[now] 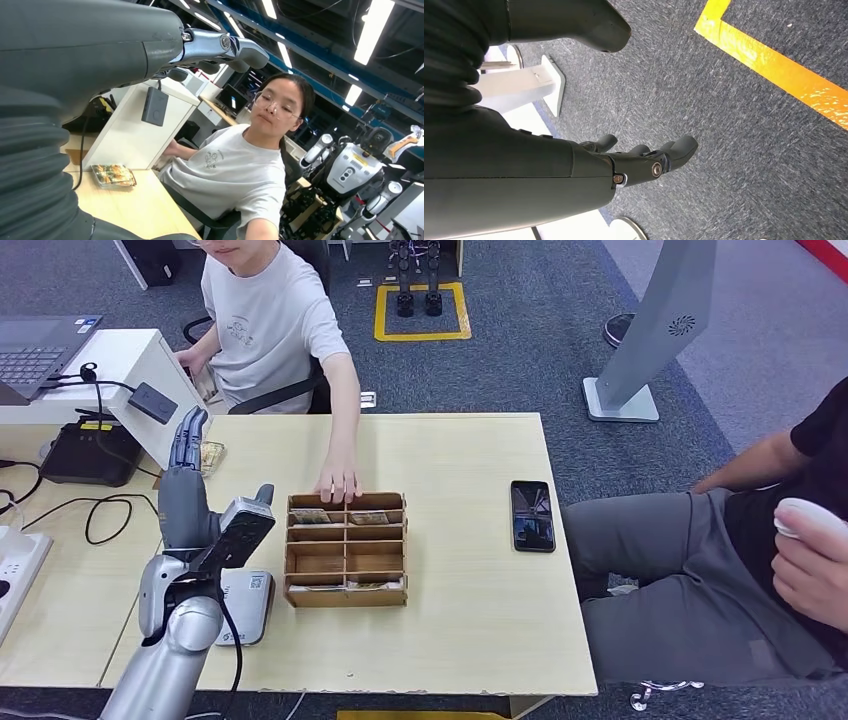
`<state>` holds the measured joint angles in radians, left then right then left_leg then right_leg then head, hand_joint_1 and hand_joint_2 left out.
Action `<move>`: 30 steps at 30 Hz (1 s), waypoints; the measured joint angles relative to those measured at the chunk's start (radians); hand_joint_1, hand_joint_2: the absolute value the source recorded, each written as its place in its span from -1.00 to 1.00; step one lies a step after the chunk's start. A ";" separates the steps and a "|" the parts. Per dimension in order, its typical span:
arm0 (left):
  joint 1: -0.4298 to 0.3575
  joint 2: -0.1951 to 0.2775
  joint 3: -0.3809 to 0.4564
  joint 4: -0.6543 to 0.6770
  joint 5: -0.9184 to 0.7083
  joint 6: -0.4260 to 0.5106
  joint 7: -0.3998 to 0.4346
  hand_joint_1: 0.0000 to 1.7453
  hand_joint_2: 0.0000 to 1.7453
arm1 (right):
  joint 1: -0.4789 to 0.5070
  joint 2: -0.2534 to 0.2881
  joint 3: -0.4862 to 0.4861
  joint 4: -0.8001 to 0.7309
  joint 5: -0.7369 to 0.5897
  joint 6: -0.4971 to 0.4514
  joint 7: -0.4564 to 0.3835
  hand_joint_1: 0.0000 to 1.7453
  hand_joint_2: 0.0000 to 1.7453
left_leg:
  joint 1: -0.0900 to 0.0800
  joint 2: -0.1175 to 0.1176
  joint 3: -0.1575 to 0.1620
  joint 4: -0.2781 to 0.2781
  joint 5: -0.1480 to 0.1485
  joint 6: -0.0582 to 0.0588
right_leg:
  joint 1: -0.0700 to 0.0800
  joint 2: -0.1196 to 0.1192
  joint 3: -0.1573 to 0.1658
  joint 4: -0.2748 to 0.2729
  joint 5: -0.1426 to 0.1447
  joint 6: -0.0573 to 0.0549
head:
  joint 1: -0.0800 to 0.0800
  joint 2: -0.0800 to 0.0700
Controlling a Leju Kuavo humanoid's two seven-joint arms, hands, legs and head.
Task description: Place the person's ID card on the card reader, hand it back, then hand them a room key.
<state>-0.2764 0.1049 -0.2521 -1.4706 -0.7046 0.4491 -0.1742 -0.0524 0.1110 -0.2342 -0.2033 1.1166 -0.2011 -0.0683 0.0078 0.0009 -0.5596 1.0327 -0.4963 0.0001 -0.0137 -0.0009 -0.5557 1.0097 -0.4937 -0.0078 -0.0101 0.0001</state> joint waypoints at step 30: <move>0.262 0.230 -0.123 -0.276 -0.291 -0.130 -0.104 -1.00 1.00 | 0.014 0.000 -0.010 0.001 -0.029 -0.020 -0.015 -1.00 1.00 | 0.001 0.002 -0.002 0.000 -0.001 -0.001 | 0.000 0.002 -0.003 0.000 -0.001 0.000 | 0.000 0.000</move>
<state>-0.0142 0.3346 -0.3747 -1.7464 -0.9956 0.3193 -0.2785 -0.0387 0.1110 -0.2439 -0.2022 1.0875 -0.2215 -0.0835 0.0088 0.0029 -0.5618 1.0325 -0.4975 -0.0004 -0.0134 0.0011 -0.5585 1.0096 -0.4945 -0.0074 -0.0103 0.0000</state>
